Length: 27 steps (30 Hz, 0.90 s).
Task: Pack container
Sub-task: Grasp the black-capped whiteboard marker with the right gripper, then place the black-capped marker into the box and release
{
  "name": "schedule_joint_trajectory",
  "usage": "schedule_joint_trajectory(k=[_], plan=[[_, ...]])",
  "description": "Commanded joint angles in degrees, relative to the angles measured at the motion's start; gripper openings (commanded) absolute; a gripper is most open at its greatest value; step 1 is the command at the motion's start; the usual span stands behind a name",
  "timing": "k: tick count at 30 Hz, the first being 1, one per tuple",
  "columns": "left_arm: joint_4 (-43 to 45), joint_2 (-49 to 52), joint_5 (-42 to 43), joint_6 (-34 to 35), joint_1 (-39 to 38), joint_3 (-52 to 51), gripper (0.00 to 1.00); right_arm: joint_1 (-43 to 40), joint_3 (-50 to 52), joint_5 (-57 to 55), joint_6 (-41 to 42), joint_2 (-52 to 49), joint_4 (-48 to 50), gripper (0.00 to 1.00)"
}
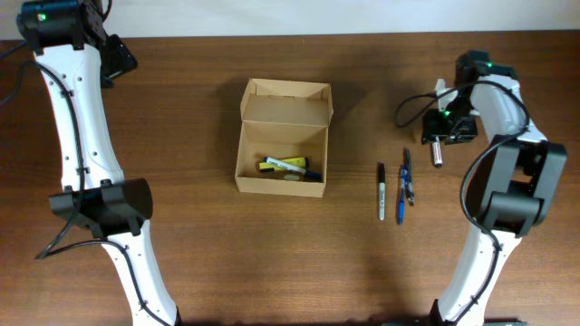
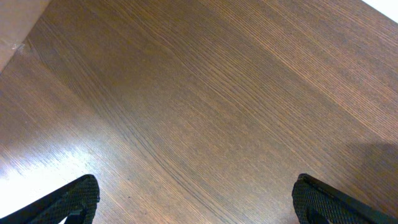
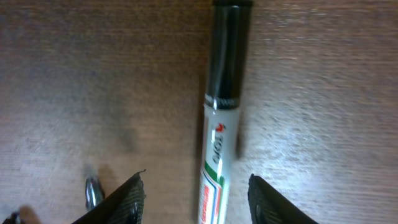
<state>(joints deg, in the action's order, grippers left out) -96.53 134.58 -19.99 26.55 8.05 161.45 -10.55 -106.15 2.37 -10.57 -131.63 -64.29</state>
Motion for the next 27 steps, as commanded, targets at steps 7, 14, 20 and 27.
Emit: schedule_joint_trajectory(k=[7,14,20,27], plan=[[-0.13,-1.09,-0.61,-0.52,0.26,-0.28,1.0,0.04,0.13,-3.06,0.61,-3.19,0.94,0.43],[-0.13,-1.09,-0.61,-0.52,0.26,-0.28,1.0,0.04,-0.07,-1.01,2.51,-4.2,0.52,0.04],[-0.13,-1.09,-0.61,-0.52,0.26,-0.28,1.0,0.17,-7.26,11.45,-0.13,-1.36,-3.28,0.04],[-0.13,-1.09,-0.61,-0.52,0.26,-0.28,1.0,4.28,-30.05,18.64,-6.58,4.35,-15.61,0.04]])
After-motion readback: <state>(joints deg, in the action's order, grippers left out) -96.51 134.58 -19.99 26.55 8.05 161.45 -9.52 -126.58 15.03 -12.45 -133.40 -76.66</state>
